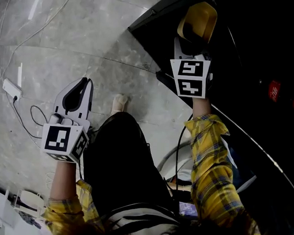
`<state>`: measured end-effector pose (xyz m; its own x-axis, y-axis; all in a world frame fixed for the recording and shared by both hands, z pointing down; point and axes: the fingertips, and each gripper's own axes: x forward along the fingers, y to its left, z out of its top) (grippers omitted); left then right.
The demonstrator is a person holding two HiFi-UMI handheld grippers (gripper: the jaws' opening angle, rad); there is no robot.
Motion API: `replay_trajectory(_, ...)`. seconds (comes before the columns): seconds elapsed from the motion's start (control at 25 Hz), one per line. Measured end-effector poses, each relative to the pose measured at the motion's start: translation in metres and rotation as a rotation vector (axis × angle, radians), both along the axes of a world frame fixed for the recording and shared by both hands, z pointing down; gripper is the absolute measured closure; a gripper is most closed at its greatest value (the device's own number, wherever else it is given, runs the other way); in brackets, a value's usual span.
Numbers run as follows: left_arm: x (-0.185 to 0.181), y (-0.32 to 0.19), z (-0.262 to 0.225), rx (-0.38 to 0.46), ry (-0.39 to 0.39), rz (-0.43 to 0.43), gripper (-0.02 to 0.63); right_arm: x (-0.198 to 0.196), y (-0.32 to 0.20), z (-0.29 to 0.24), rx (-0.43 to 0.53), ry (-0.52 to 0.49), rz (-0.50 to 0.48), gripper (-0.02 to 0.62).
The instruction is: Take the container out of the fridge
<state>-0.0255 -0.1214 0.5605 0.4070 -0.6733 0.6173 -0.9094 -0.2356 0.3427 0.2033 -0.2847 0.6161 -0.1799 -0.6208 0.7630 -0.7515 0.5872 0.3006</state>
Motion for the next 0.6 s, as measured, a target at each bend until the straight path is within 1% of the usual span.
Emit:
replay_trajectory(0.16, 0.004, -0.007, 0.006, -0.018, 0.010, 0.004, 0.560, -0.001, -0.004, 0.012, -0.023, 0.035, -0.018, 0.483)
replay_trajectory(0.4, 0.010, -0.010, 0.012, -0.027, 0.018, 0.009, 0.560, 0.001, -0.007, 0.021, -0.019, 0.107, -0.055, 0.483)
replay_trajectory(0.6, 0.009, -0.009, 0.017, -0.041, 0.023, 0.017, 0.560, 0.000, -0.012, 0.022, -0.023, 0.120, -0.066, 0.522)
